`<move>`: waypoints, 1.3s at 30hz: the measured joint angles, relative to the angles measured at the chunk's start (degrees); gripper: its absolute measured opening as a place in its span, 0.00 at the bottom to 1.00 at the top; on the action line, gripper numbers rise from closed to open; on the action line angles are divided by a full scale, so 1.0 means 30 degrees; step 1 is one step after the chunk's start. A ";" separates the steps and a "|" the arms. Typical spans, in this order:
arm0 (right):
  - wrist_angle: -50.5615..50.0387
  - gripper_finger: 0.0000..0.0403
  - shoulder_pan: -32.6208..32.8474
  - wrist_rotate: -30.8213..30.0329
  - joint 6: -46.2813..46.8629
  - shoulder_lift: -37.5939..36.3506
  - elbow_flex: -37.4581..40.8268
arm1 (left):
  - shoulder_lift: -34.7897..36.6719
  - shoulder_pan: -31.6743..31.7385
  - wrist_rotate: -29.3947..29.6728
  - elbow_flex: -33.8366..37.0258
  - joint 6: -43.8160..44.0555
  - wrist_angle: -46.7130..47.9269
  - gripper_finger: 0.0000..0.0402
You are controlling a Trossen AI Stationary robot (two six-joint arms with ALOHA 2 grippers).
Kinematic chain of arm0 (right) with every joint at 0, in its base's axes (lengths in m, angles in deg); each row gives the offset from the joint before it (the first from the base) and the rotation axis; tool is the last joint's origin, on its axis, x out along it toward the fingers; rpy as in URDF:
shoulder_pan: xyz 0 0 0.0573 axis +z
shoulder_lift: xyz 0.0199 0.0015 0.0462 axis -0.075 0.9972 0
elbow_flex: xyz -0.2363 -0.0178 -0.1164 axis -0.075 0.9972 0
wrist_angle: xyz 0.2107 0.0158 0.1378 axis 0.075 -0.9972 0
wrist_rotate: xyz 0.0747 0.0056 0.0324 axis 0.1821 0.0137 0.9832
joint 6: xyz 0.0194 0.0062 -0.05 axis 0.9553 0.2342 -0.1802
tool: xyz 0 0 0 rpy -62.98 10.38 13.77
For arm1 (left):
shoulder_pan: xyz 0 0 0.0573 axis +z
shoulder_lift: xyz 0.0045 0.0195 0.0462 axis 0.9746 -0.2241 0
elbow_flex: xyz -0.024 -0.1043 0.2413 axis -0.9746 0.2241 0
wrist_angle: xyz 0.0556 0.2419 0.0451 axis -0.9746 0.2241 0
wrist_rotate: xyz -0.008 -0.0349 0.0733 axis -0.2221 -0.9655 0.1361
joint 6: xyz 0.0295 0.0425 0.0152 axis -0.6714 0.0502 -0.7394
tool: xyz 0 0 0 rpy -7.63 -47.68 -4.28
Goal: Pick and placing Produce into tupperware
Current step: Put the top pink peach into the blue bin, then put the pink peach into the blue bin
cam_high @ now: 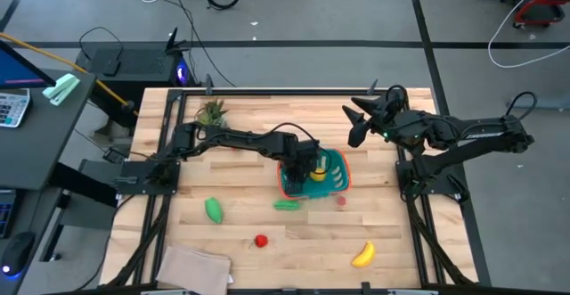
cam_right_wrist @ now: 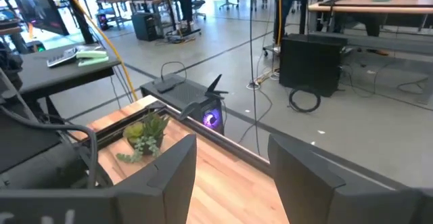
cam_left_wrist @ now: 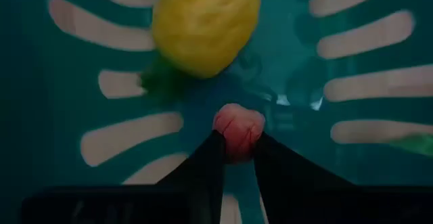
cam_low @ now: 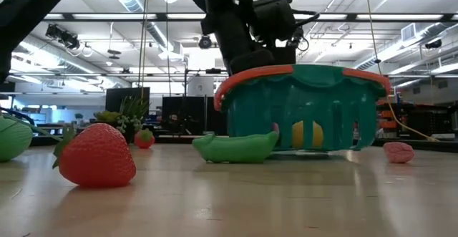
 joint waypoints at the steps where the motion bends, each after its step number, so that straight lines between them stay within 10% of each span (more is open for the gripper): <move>1: -0.0035 0.48 0.0007 0.0007 0.0117 0.0001 0.0000 | 0.0000 -0.0001 -0.0006 0.0000 -0.0006 -0.0159 0.21; 10: -0.0305 0.48 0.0006 0.0773 -0.0057 0.0001 0.0000 | 0.0724 0.0036 0.0549 0.0011 -0.0587 -0.0147 0.44; 17: -0.2468 0.48 0.0031 0.5876 0.1851 -0.0058 0.0000 | 0.0984 0.0126 0.0714 -0.1669 -0.0742 0.1640 0.57; 32: -1.1126 0.40 0.5033 1.3242 1.2737 0.0653 0.0173 | 0.1071 0.1706 0.1258 -1.2174 -0.2008 0.6343 0.55; 39: -1.1105 0.43 0.7528 1.3219 1.5326 0.3752 0.0754 | 0.4130 0.3288 0.1907 -1.1380 -0.1867 0.6351 0.55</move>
